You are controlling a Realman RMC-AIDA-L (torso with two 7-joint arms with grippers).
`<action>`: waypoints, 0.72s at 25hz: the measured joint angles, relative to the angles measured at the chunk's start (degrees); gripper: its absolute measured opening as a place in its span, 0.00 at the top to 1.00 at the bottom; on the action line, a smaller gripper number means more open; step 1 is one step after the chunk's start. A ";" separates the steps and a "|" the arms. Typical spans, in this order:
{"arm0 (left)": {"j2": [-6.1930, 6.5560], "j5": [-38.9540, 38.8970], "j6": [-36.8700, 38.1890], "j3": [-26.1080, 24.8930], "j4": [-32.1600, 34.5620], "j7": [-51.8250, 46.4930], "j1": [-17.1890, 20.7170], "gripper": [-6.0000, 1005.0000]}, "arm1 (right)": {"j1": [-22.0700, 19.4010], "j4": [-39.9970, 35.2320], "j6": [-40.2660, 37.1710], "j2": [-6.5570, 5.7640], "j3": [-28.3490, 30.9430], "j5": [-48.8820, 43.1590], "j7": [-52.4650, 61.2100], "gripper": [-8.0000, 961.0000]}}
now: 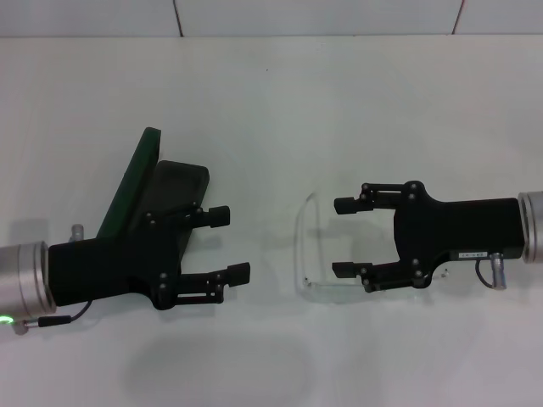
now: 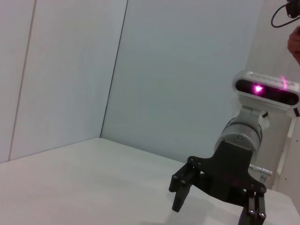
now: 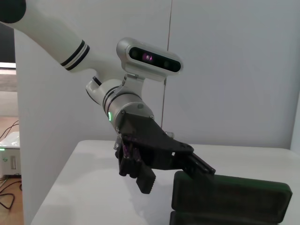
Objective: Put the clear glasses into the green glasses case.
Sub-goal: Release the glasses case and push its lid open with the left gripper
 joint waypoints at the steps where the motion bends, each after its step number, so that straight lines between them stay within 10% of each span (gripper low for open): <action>1: 0.00 0.00 0.00 0.00 0.00 0.00 0.03 0.12 | -0.02 0.00 -0.07 0.00 0.02 0.00 0.00 0.22; 18: 0.81 0.39 0.16 -3.75 5.45 -6.71 2.34 0.12 | -0.60 -0.04 -1.04 0.09 0.30 0.36 0.00 0.22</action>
